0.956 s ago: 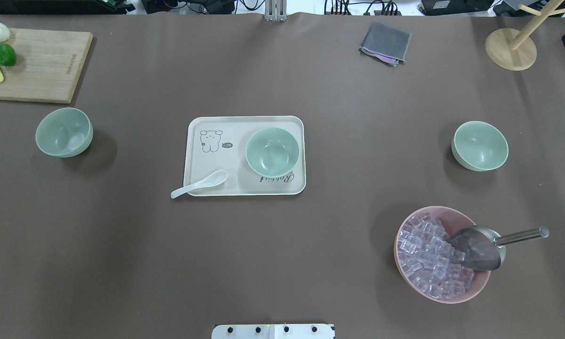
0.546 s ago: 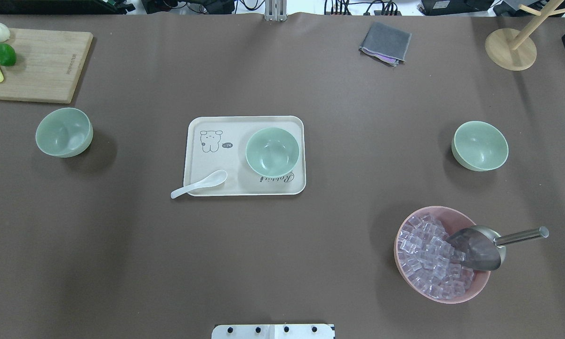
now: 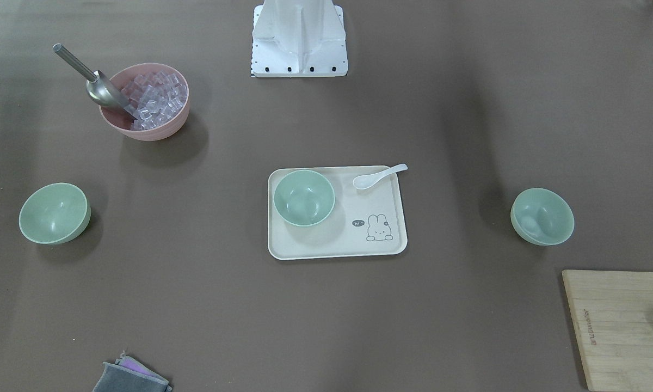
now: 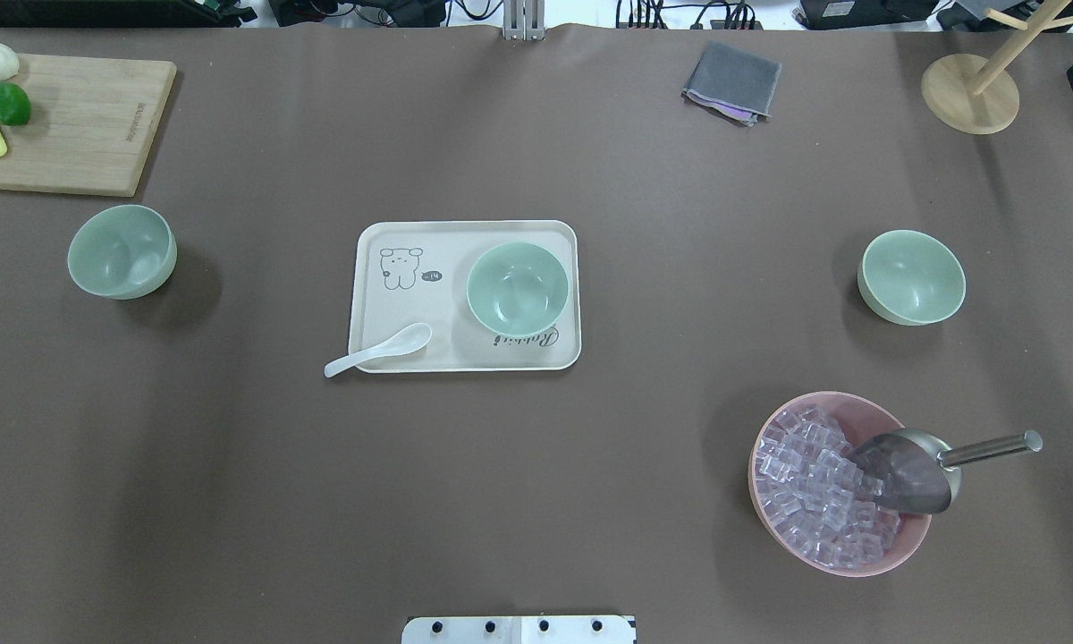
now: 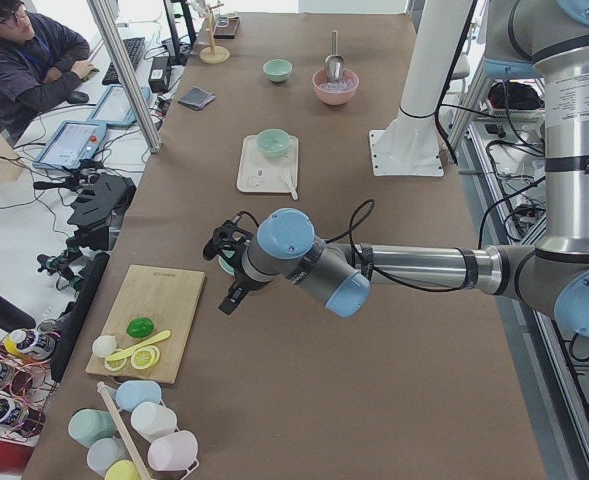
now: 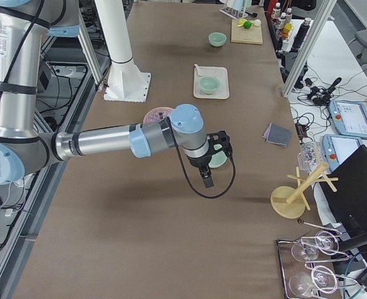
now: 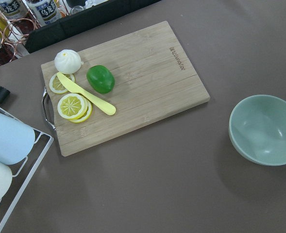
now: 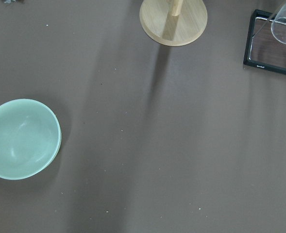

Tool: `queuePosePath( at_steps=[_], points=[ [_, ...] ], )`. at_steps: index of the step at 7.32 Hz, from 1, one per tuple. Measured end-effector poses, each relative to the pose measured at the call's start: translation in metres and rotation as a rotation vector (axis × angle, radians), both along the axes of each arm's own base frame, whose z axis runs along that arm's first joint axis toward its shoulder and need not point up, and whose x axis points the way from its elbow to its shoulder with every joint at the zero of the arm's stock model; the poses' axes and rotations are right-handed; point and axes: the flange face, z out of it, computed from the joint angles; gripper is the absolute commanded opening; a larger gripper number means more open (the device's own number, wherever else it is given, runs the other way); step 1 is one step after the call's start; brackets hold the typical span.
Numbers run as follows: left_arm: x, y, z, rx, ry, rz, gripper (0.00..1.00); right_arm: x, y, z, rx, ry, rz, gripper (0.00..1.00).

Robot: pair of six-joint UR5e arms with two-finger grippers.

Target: Stack green bowls together

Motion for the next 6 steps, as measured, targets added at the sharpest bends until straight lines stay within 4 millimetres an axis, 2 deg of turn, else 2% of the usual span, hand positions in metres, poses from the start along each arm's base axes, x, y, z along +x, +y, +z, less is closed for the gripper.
queuePosePath(
  at_steps=[2, 4, 6],
  points=[
    [0.052, -0.039, -0.011, -0.145, 0.065, -0.024, 0.99, -0.006, -0.002, 0.006, -0.039, -0.012, 0.013, 1.00],
    [0.117, -0.077, -0.018, -0.331, 0.054, -0.092, 0.98, -0.008, -0.003, 0.016, -0.065, -0.015, 0.011, 0.99],
    [0.165, -0.107, -0.017, -0.448, 0.023, -0.110, 0.97, -0.009, -0.003, 0.029, -0.090, -0.016, 0.010, 0.99]
  ],
)
